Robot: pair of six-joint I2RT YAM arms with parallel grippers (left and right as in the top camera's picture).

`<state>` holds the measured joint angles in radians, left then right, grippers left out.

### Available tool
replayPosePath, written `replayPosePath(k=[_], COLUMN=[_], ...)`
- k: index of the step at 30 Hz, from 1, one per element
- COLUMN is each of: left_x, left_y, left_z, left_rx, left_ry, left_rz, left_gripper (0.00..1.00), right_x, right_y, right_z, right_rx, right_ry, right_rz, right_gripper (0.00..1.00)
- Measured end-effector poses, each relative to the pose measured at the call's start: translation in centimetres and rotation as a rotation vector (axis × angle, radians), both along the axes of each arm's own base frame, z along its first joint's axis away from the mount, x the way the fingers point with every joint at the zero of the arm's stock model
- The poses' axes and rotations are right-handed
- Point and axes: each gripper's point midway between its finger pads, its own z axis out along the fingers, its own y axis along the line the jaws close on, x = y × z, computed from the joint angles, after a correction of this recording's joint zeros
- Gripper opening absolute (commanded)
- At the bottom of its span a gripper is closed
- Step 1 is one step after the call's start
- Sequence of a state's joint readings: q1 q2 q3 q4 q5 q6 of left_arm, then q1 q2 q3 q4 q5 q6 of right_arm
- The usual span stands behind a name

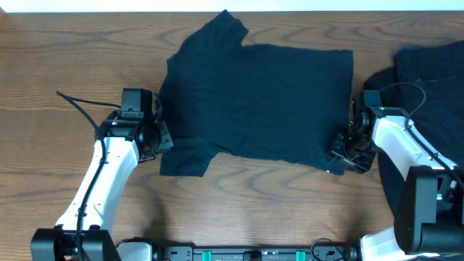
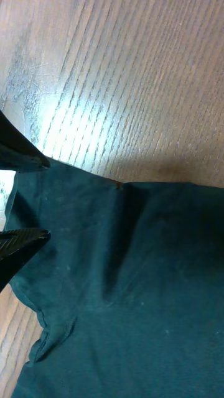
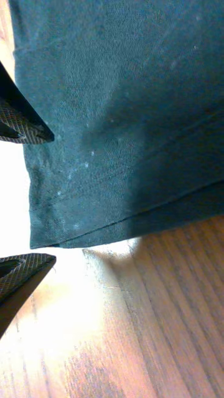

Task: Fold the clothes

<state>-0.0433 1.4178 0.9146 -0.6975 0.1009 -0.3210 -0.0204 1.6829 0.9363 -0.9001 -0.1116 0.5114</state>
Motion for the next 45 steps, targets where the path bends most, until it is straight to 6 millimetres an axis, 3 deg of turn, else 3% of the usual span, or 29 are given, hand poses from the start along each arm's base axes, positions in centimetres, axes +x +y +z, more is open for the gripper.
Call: replayPosePath(k=[8, 14, 29, 34, 36, 41, 45], left_x=[0.0, 0.0, 0.0, 0.0, -0.1, -0.2, -0.2], left_y=[0.0, 0.0, 0.0, 0.0, 0.0, 0.0, 0.0], left_z=[0.0, 0.0, 0.0, 0.0, 0.0, -0.1, -0.1], left_rx=[0.0, 0.0, 0.0, 0.0, -0.002, -0.006, -0.007], left_ry=[0.0, 0.0, 0.0, 0.001, 0.006, 0.011, 0.011], left_rz=[0.0, 0.0, 0.0, 0.0, 0.008, 0.023, 0.025], left_gripper=[0.32, 0.32, 0.33, 0.33, 0.38, 0.39, 0.39], right_x=[-0.5, -0.1, 0.8, 0.8, 0.8, 0.7, -0.4], right_y=[-0.1, -0.2, -0.3, -0.3, -0.3, -0.1, 0.1], right_z=[-1.4, -1.4, -1.5, -1.5, -1.5, -1.5, -1.4], right_rx=[-0.005, -0.013, -0.017, -0.016, -0.016, -0.006, 0.004], right_ry=[-0.012, -0.029, -0.068, -0.068, -0.068, -0.061, -0.017], right_rz=[-0.005, -0.01, -0.018, -0.02, -0.02, -0.027, -0.02], right_gripper=[0.52, 0.43, 0.01, 0.01, 0.01, 0.34, 0.38])
